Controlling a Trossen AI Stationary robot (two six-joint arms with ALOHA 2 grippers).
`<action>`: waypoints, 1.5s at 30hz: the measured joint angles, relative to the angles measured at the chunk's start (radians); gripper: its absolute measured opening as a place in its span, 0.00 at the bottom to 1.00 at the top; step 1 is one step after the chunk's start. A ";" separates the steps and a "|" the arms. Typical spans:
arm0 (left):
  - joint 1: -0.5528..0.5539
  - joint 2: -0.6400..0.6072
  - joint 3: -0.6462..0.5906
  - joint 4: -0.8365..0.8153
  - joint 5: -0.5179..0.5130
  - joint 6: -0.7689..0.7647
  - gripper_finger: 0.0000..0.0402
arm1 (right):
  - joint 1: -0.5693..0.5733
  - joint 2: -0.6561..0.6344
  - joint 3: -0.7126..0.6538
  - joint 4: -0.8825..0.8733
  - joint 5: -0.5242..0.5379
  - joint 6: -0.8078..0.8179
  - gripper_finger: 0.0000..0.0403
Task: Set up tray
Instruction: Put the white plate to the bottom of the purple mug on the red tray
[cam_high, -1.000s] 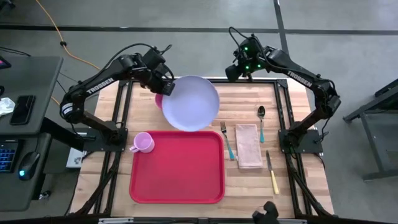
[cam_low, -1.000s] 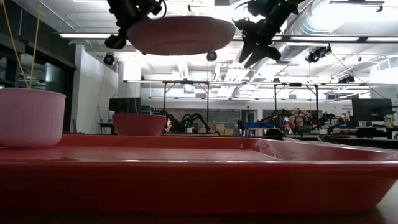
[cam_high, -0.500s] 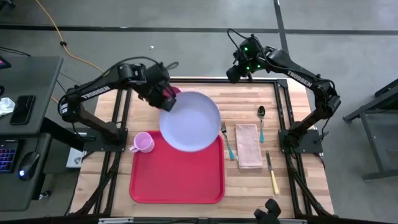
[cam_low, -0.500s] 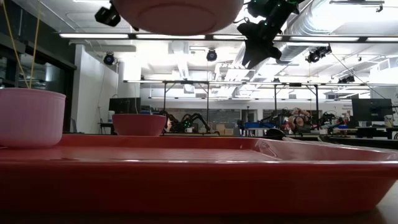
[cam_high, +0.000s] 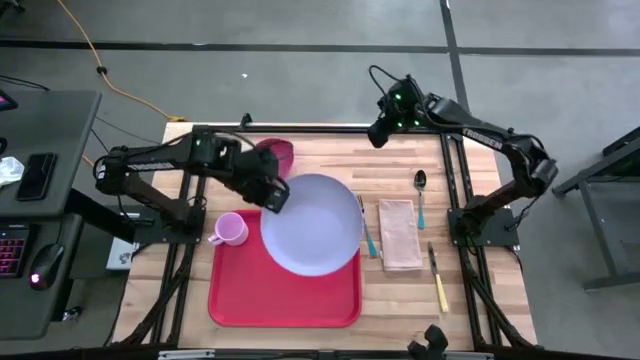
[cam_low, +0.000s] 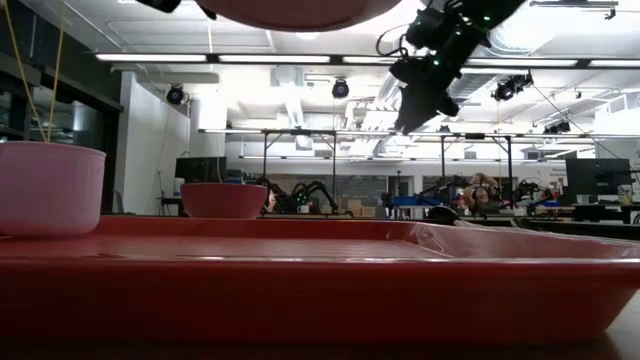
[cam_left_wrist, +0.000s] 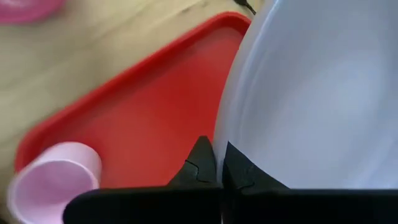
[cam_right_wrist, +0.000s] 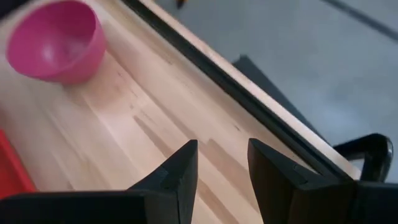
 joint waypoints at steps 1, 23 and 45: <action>-0.017 0.001 -0.007 0.013 -0.003 -0.019 0.04 | 0.000 -0.025 -0.035 0.037 -0.001 0.004 0.29; -0.221 0.001 -0.259 0.303 0.058 -0.237 0.04 | 0.019 -0.645 -0.674 0.398 -0.065 0.105 0.29; -0.392 0.001 -0.479 0.437 -0.020 -0.476 0.04 | 0.181 -0.852 -0.872 0.557 -0.046 0.130 0.28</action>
